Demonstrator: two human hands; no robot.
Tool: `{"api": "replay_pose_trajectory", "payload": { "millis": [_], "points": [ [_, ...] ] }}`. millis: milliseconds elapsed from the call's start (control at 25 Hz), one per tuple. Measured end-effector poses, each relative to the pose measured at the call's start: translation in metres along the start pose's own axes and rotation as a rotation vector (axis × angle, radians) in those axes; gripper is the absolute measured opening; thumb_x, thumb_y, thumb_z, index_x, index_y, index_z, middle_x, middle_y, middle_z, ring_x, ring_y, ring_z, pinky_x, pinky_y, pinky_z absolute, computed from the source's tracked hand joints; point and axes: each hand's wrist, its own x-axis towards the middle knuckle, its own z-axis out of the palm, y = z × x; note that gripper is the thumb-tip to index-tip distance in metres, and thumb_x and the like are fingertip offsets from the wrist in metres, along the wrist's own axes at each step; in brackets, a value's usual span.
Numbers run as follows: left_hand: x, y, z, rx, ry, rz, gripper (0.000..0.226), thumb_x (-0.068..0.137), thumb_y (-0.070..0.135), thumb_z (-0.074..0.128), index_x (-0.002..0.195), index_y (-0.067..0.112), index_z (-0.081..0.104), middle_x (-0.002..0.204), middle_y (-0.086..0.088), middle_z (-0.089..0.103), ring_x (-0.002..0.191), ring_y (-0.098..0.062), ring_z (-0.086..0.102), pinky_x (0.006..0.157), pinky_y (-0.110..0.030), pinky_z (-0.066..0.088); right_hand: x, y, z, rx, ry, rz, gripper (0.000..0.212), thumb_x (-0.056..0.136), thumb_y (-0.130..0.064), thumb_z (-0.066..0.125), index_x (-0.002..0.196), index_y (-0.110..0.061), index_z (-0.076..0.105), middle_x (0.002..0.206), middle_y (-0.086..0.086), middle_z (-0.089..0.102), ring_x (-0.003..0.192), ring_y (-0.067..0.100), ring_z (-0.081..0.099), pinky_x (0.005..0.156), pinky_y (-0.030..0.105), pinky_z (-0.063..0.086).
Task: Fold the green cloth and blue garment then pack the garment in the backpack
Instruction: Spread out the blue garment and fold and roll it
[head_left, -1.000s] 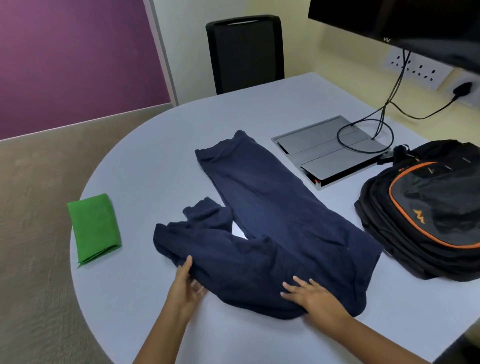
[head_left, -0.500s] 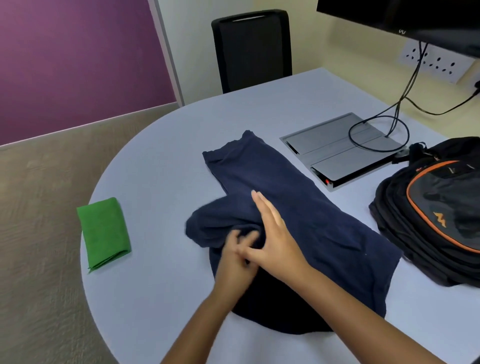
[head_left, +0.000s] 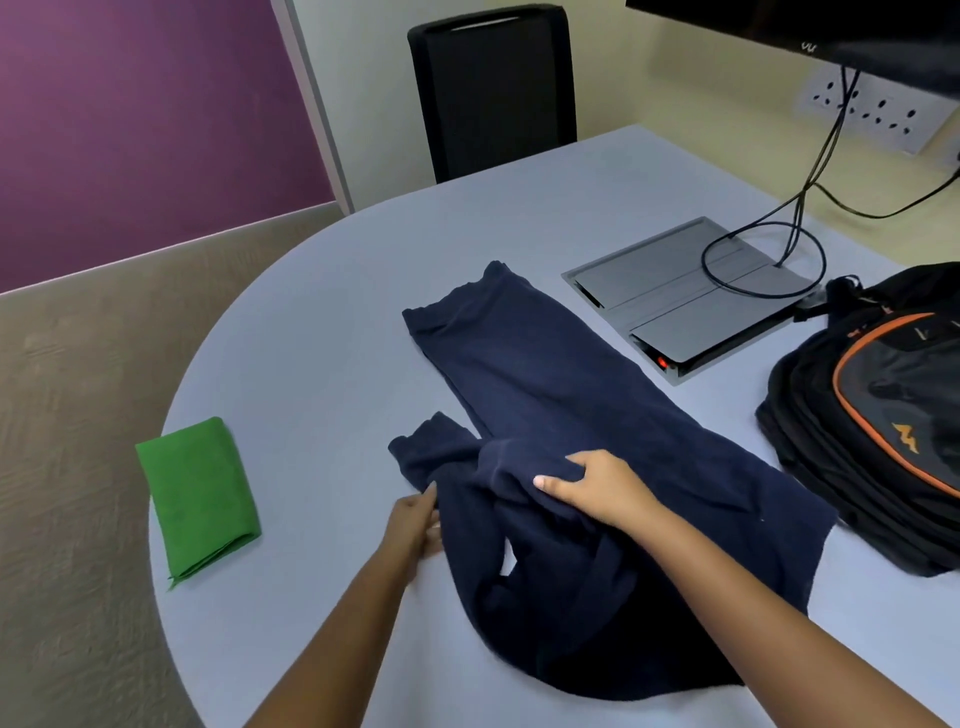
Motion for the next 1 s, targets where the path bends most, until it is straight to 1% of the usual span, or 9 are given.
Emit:
{"api": "replay_pose_trajectory", "payload": {
  "millis": [120,200,320,480,600,680,760,840,1000],
  "points": [
    [0.000,0.032,0.011,-0.449,-0.337,-0.103,0.029,0.094,0.032,0.050,0.085,0.008,0.065,0.072,-0.006,0.069,0.072,-0.017,0.062,0.070,-0.028,0.051,0.009,-0.011,0.003,0.203,0.069,0.032,0.045,0.086,-0.046,0.057,0.058,-0.014,0.043,0.059,-0.003,0.050,0.061,0.016,0.050,0.061,0.030,0.039],
    [0.006,0.046,0.012,-0.461,-0.222,-0.019,0.021,0.097,0.026,0.047,0.089,0.011,0.059,0.066,-0.002,0.062,0.060,-0.011,0.056,0.056,-0.022,0.049,0.012,-0.024,-0.003,0.269,0.259,-0.026,0.049,0.091,-0.048,0.047,0.056,-0.016,0.033,0.060,-0.001,0.041,0.060,0.016,0.043,0.060,0.031,0.033],
    [0.018,0.062,-0.019,-0.591,-0.004,0.220,0.024,0.099,0.029,0.040,0.115,0.014,0.051,0.101,-0.004,0.058,0.086,-0.015,0.059,0.075,-0.027,0.050,0.014,-0.048,-0.017,0.263,0.542,-0.147,0.042,0.094,-0.049,0.039,0.080,-0.016,0.060,0.094,-0.005,0.057,0.089,0.014,0.054,0.076,0.031,0.042],
    [0.002,0.067,-0.080,-0.825,-0.046,0.556,0.036,0.101,0.023,0.032,0.137,0.022,0.041,0.125,0.003,0.057,0.113,-0.010,0.056,0.096,-0.028,0.044,0.007,-0.115,-0.016,0.526,0.581,-0.273,0.041,0.099,-0.036,0.037,0.068,-0.011,0.048,0.066,-0.005,0.051,0.062,0.010,0.044,0.060,0.024,0.036],
    [-0.026,0.057,-0.100,-0.930,0.032,0.578,0.034,0.101,0.022,0.031,0.126,0.026,0.055,0.124,0.003,0.061,0.118,-0.011,0.055,0.105,-0.034,0.038,-0.009,-0.171,0.031,0.521,0.336,-0.433,0.027,0.099,-0.030,0.040,0.094,-0.014,0.061,0.090,0.000,0.064,0.083,0.010,0.051,0.077,0.019,0.040],
    [-0.045,0.050,-0.102,-1.005,0.051,0.530,0.042,0.100,0.032,0.028,0.102,0.025,0.070,0.106,0.005,0.070,0.106,-0.009,0.062,0.107,-0.034,0.036,-0.026,-0.194,0.089,0.010,0.065,-0.640,0.031,0.099,-0.027,0.034,0.115,-0.014,0.057,0.117,0.008,0.059,0.107,0.022,0.050,0.094,0.038,0.041],
    [-0.063,0.048,-0.101,-1.009,0.101,0.397,0.053,0.094,0.055,0.027,0.104,0.019,0.064,0.093,0.003,0.070,0.091,-0.013,0.067,0.098,-0.033,0.041,-0.039,-0.202,0.140,-0.354,-0.189,-0.751,0.045,0.099,-0.035,0.027,0.138,-0.016,0.040,0.147,0.008,0.036,0.137,0.028,0.027,0.110,0.055,0.024],
    [-0.065,0.041,-0.103,-0.969,0.181,0.242,0.061,0.089,0.063,0.035,0.120,0.013,0.050,0.097,-0.001,0.063,0.091,-0.019,0.062,0.089,-0.038,0.046,-0.041,-0.198,0.163,-0.264,-0.314,-0.678,0.051,0.101,-0.040,0.022,0.146,-0.017,0.028,0.157,0.003,0.019,0.145,0.023,0.008,0.115,0.056,0.007],
    [-0.053,0.037,-0.105,-0.967,0.474,0.260,0.038,0.097,0.019,0.045,0.131,0.002,0.045,0.113,-0.004,0.062,0.084,-0.012,0.063,0.064,-0.024,0.053,-0.033,-0.154,0.139,-0.003,-0.238,-0.718,0.046,0.100,-0.037,0.033,0.143,-0.020,0.036,0.154,0.000,0.026,0.144,0.016,0.016,0.117,0.044,0.008]
  ]
}}
